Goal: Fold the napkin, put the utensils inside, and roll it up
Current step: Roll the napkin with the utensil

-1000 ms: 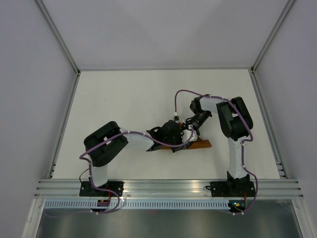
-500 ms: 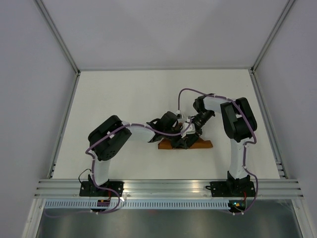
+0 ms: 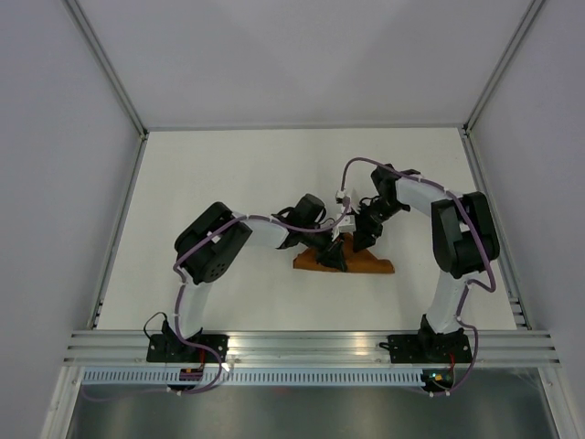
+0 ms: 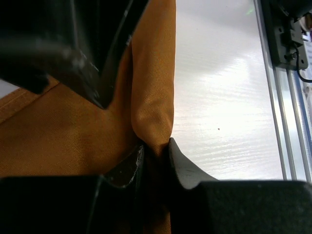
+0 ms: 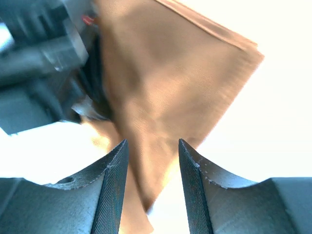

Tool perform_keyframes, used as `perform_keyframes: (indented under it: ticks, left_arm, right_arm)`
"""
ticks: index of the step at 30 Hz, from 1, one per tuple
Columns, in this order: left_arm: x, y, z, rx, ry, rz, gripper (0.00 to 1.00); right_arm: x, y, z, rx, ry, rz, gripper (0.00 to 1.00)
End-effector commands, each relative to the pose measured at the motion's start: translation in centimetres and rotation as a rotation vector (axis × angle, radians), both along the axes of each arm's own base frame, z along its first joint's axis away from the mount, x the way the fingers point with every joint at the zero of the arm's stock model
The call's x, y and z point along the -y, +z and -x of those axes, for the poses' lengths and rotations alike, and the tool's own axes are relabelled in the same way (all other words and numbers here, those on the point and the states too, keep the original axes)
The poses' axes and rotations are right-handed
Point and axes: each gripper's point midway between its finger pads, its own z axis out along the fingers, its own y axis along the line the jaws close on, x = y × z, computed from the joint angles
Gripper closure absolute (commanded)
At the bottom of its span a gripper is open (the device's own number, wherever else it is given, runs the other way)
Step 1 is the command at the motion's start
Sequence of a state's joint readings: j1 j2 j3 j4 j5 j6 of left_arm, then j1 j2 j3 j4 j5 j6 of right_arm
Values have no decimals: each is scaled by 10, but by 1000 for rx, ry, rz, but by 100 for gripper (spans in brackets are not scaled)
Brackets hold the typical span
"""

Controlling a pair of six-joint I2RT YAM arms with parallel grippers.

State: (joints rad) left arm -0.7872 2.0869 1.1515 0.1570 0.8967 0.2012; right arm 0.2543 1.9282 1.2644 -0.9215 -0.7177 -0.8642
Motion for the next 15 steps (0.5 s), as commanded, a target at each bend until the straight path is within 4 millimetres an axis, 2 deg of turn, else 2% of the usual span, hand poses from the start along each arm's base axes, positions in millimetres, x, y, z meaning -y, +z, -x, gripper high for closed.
perform_keyframes:
  ticks: [1,7,8,9,11,12,14,15]
  left_arm:
    - [-34,-48,7,-213,82,-179,98]
    - [-34,-48,-3,-287,107,-200,98]
    - [-36,-51,-4,-306,120,-220,98]
    - [-35,-51,-5,-312,124,-221,98]
    - [-35,-53,-10,-323,151,-239,98]
    - [-35,-53,-11,-327,159,-246,98]
    - [-33,-53,-14,-335,177,-257,98]
    - [-33,-53,-16,-340,184,-262,98]
  right_arm:
    - [-1,31,-13,191,-24,-68,48]
    - [2,47,-7,399,-51,-106,45]
    - [3,57,-6,451,-49,-116,44]
    - [4,52,-2,473,-49,-117,43]
    - [2,60,3,544,-31,-117,42]
    - [2,53,9,548,-22,-108,41]
    - [-6,54,20,590,22,-98,41]
    - [-5,45,24,605,30,-72,41]
